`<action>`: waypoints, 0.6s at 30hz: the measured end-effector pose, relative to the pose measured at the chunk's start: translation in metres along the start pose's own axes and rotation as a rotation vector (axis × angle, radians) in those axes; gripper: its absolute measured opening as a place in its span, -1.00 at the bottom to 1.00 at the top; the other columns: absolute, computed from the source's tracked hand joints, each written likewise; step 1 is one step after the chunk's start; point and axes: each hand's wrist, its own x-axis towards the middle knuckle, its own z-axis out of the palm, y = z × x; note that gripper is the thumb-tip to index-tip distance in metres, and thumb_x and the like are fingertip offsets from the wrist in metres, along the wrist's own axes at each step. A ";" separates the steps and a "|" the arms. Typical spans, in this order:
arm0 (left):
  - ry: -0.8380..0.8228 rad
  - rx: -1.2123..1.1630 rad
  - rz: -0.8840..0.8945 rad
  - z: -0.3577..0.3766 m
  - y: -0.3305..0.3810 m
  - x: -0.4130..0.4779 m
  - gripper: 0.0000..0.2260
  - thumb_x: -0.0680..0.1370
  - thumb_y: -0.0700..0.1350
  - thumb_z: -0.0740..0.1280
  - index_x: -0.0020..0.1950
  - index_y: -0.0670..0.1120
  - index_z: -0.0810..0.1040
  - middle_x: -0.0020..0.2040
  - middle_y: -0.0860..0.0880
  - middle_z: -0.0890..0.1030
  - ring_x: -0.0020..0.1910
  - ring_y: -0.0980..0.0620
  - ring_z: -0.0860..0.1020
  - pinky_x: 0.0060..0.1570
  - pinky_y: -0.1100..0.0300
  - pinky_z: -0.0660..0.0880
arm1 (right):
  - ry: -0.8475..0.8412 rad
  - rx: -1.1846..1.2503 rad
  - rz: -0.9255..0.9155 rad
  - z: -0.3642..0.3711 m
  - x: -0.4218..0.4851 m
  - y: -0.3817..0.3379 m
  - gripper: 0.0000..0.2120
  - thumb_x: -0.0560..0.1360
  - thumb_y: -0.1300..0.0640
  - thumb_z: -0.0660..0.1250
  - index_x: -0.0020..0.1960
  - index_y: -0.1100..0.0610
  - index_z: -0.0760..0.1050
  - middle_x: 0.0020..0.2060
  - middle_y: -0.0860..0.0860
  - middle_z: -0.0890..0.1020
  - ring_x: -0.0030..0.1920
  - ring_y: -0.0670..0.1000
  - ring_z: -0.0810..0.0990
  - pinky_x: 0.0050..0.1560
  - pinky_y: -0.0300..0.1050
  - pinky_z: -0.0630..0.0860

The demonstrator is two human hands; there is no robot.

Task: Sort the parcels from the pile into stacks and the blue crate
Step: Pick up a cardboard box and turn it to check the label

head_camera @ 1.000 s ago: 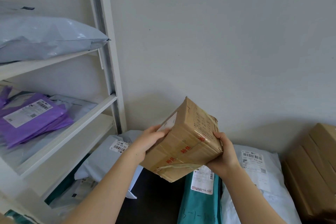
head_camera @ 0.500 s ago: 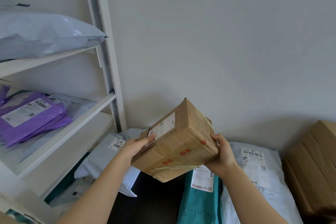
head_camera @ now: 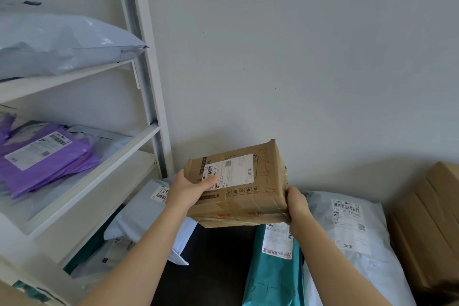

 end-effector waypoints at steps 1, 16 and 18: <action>0.006 0.017 0.016 0.001 0.001 -0.001 -0.35 0.26 0.20 0.56 0.24 0.00 0.45 0.14 0.04 0.57 0.17 -0.04 0.52 0.21 -0.05 0.48 | 0.004 0.009 0.002 0.000 0.000 0.001 -0.75 0.59 0.12 0.01 -0.22 0.13 0.33 -0.31 0.08 0.46 -0.27 0.02 0.45 -0.25 -0.10 0.39; 0.065 0.165 0.131 -0.004 0.012 -0.012 -0.31 0.30 0.29 0.48 0.32 0.00 0.41 0.22 0.04 0.54 0.25 -0.05 0.48 0.22 -0.07 0.46 | 0.006 0.062 0.017 -0.001 -0.009 0.001 -0.76 0.59 0.14 0.03 -0.17 0.14 0.39 -0.28 0.11 0.50 -0.23 0.07 0.49 -0.23 -0.04 0.44; 0.061 0.146 0.118 -0.006 0.011 -0.012 -0.34 0.32 0.26 0.49 0.31 0.01 0.42 0.21 0.04 0.54 0.24 -0.05 0.49 0.22 -0.06 0.46 | 0.010 0.022 0.001 -0.002 -0.011 -0.001 -0.76 0.59 0.15 0.03 -0.20 0.14 0.37 -0.31 0.09 0.47 -0.26 0.03 0.46 -0.26 -0.09 0.40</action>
